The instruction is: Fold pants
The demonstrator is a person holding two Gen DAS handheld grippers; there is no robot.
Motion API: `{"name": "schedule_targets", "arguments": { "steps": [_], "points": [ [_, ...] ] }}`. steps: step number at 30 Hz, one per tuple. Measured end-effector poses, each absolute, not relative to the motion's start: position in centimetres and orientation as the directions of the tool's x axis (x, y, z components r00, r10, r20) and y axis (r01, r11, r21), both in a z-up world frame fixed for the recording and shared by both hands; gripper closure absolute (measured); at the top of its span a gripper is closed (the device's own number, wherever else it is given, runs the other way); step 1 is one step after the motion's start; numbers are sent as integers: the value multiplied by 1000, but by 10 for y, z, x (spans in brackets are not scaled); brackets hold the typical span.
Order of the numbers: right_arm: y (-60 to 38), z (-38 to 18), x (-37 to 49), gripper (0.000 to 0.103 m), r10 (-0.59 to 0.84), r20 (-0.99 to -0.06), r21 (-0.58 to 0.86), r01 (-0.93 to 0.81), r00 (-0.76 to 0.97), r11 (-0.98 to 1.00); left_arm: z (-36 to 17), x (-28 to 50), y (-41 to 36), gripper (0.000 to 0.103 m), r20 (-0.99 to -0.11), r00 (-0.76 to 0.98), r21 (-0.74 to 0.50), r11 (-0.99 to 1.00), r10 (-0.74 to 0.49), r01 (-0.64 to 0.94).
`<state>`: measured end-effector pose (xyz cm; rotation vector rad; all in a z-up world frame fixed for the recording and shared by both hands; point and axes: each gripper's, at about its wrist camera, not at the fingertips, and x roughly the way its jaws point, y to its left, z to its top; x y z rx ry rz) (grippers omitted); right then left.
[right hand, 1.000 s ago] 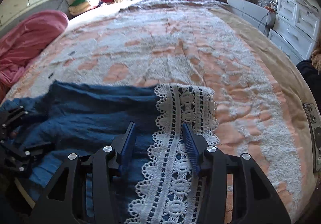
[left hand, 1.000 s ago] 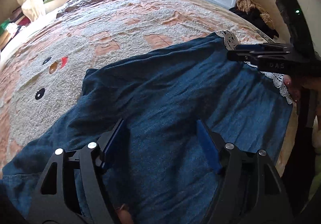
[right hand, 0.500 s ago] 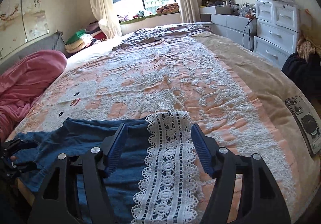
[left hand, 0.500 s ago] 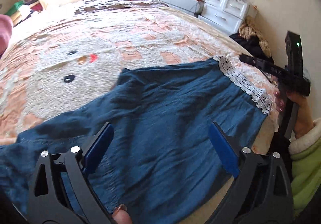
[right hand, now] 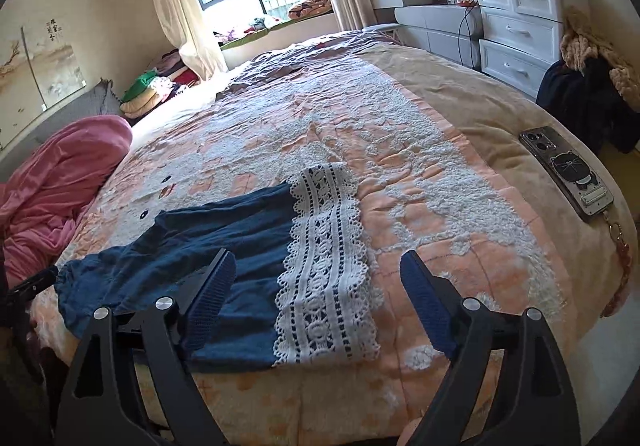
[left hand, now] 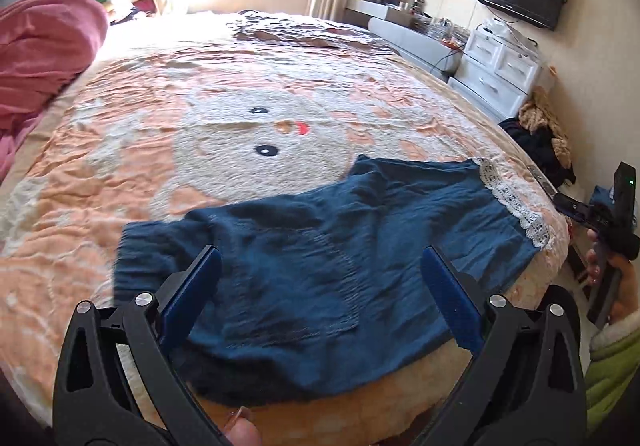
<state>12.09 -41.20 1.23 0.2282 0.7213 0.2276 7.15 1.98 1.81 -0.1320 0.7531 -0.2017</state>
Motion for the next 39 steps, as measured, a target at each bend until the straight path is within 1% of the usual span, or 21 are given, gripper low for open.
{"name": "schedule_targets", "arguments": {
  "steps": [5, 10, 12, 13, 14, 15, 17, 19, 21, 22, 23, 26, 29, 30, 34, 39],
  "points": [
    [-407, -2, 113, 19, 246, -680, 246, -102, 691, 964, 10, 48, 46, 10, -684, 709, -177, 982, -174, 69],
    [-412, -21, 116, 21, 237, -739, 267, -49, 631, 962, -8, 33, 68, 10, -729, 677, -174, 984, -106, -33],
    [-413, -26, 116, 29, 272, -737, 312, -46, 618, 949, -11, 30, 78, 10, -732, 672, -205, 976, -107, -67],
    [-414, -29, 116, 32, 293, -738, 334, -48, 609, 941, -11, 27, 82, 10, -731, 677, -204, 974, -86, -95],
    [-413, -32, 117, 40, 305, -742, 349, -44, 597, 936, -9, 25, 83, 10, -725, 686, -191, 975, -60, -116],
    [-411, -35, 118, 46, 306, -749, 351, -40, 587, 935, -5, 24, 83, 10, -712, 699, -195, 974, -63, -111],
    [-408, -38, 117, 49, 293, -755, 337, -36, 587, 941, 1, 26, 75, 10, -693, 710, -238, 969, -123, -64],
    [-406, -39, 116, 53, 286, -753, 330, -36, 593, 943, 5, 35, 59, 10, -669, 724, -243, 970, -168, 0],
    [-405, -36, 114, 66, 292, -744, 334, -44, 601, 942, 2, 48, 40, 10, -678, 712, -220, 975, -184, 43],
    [-404, -34, 113, 68, 305, -736, 341, -59, 605, 938, -3, 56, 31, 10, -691, 697, -208, 976, -191, 62],
    [-402, -33, 112, 70, 309, -730, 338, -70, 610, 938, -8, 62, 24, 12, -706, 682, -192, 979, -189, 72],
    [-394, -26, 108, 78, 299, -724, 298, -108, 622, 948, -29, 75, 16, 13, -760, 637, -122, 991, -126, 50],
    [-394, -21, 103, 80, 246, -730, 234, -105, 638, 967, -45, 75, 21, 14, -797, 596, -106, 994, -103, 30],
    [-395, -21, 102, 80, 234, -739, 222, -100, 632, 970, -47, 74, 22, 15, -798, 596, -91, 995, -94, 36],
    [-396, -32, 104, 79, 198, -765, 187, -83, 613, 979, -51, 70, 23, 15, -793, 602, -81, 996, -94, 49],
    [-397, -32, 104, 68, 137, -773, 135, -50, 620, 990, -52, 69, 22, 15, -789, 607, -81, 995, -96, 53]
  ]
}}
